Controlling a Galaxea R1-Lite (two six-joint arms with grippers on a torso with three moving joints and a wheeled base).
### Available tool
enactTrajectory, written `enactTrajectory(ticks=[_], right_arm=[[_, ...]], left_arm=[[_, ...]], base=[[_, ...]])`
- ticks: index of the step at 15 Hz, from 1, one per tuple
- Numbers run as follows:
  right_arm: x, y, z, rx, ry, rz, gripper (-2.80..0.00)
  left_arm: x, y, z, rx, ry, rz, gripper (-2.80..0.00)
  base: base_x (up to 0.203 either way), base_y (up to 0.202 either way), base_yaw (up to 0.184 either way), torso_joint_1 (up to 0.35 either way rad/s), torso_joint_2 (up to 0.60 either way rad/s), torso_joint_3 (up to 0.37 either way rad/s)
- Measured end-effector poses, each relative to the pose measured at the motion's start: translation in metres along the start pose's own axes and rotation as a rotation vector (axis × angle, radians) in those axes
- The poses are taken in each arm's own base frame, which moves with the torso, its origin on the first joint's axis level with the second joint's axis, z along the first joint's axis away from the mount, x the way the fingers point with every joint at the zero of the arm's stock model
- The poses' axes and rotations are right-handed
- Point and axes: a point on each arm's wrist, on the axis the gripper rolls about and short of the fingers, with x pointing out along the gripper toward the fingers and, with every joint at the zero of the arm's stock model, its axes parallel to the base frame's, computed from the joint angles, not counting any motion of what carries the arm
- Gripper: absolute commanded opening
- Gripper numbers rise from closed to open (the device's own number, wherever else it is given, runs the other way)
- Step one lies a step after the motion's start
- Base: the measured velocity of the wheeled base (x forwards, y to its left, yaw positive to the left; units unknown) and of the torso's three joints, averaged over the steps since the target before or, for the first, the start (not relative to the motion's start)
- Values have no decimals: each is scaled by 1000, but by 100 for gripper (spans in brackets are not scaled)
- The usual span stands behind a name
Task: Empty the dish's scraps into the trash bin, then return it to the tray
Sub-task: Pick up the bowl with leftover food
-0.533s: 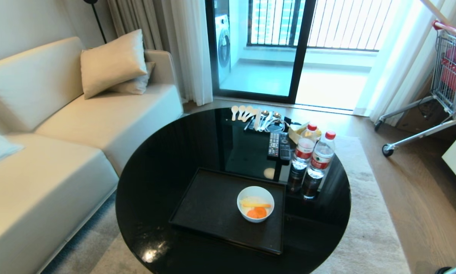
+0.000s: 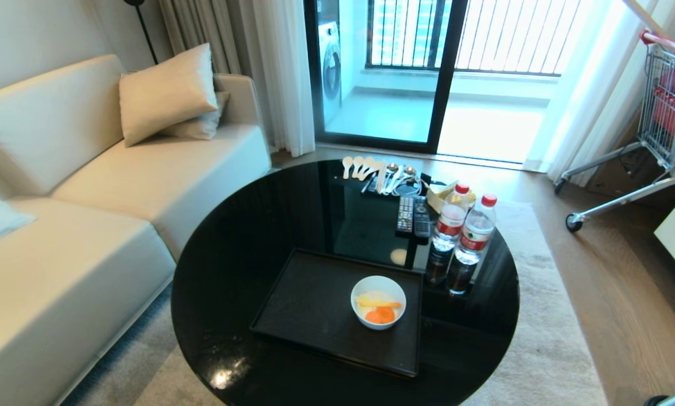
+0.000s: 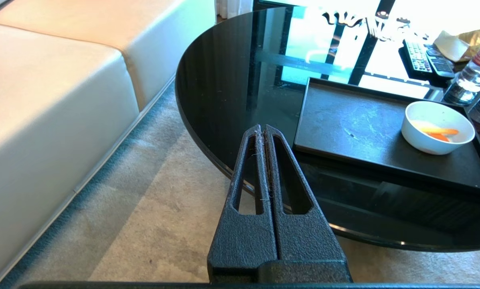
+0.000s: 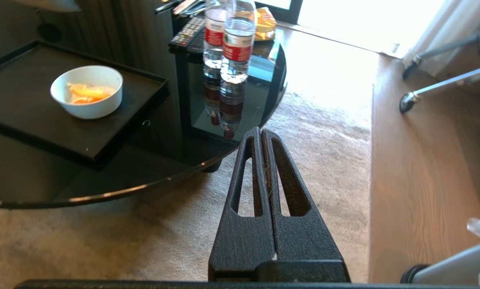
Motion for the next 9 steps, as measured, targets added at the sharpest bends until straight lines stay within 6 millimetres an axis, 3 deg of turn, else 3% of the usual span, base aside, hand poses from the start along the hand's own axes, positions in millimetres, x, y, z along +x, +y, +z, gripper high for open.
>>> enactTrajectory(ticks=[5, 9], right_arm=[[-3, -5, 44, -57, 7, 85, -280], [28, -13, 92, -64, 90, 198, -280]], left_arm=[[0, 0, 0, 0, 0, 0, -280], [0, 0, 0, 0, 0, 0, -280]], base=[[0, 0, 0, 0, 0, 0], [0, 0, 0, 0, 0, 0]])
